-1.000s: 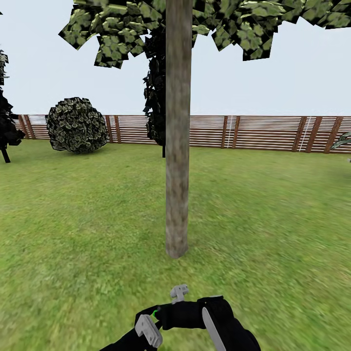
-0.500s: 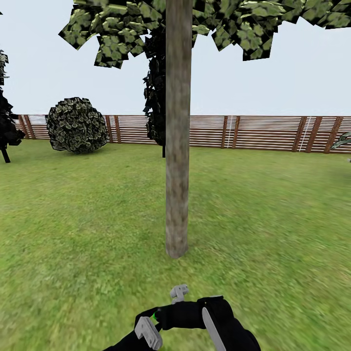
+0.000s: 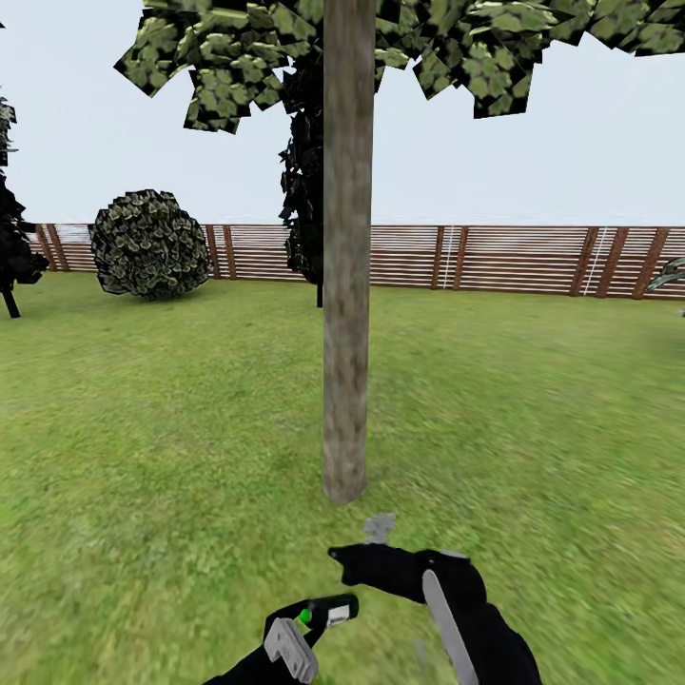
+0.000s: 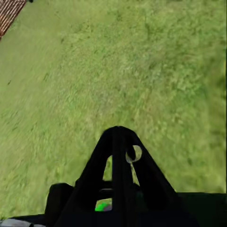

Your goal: In the garden, pick up the pesticide atomizer on the floor and spray pesticide onto both trees until each tree trunk is fully covered.

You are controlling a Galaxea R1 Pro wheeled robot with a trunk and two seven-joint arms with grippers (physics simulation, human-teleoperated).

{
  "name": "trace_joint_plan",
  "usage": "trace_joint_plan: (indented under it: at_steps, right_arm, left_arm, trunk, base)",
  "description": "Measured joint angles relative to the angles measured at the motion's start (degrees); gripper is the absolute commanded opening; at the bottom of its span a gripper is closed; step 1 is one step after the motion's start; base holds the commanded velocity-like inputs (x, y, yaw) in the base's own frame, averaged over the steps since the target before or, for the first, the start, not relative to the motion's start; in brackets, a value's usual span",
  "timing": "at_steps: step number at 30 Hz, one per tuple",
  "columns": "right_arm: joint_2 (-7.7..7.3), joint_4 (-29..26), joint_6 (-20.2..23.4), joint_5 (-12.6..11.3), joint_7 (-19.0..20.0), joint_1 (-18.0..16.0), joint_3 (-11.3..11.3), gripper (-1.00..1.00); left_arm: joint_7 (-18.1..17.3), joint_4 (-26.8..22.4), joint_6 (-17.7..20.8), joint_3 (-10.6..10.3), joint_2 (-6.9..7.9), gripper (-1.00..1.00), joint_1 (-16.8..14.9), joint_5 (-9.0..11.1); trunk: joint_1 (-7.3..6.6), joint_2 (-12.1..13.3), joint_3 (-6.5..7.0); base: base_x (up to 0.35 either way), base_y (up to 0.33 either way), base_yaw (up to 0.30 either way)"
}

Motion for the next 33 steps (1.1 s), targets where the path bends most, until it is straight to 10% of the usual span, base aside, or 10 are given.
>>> trace_joint_plan:
  at_steps: [21, 26, 29, 33]
  right_arm:
    - [-0.27, -5.0, 0.1, 0.3, -0.5, 0.1, -7.5, -1.0]
    - [-0.35, -5.1, -0.5, 0.4, -7.7, 0.1, -7.6, -1.0]
    - [-0.68, -4.8, -4.3, 0.5, -14.2, 0.5, -7.7, -1.0]
    - [-2.64, -3.6, -25.5, 0.9, -25.8, 9.4, -7.7, -1.0]
  left_arm:
    - [0.3, 0.0, 0.1, 0.1, -0.2, -1.0, 0.0, 0.1]
    - [0.4, 0.2, 0.6, 0.1, -0.2, -1.0, 0.0, 0.0]
    - [0.5, 0.2, 1.9, 0.3, -0.21, -1.0, -0.1, -0.1]
    - [0.5, 0.6, 8.4, 0.8, -0.26, -1.0, -0.1, -0.2]
  trunk:
    - [-0.01, 0.0, 0.01]
    - [-0.01, 0.0, 0.01]
    - [-0.01, 0.0, 0.01]
    - [0.0, 0.0, 0.0]
  base:
    - [0.0, 0.0, 0.0]
    - [0.0, 0.0, 0.0]
    - [0.0, 0.0, 0.0]
    - [0.0, 0.0, 0.0]
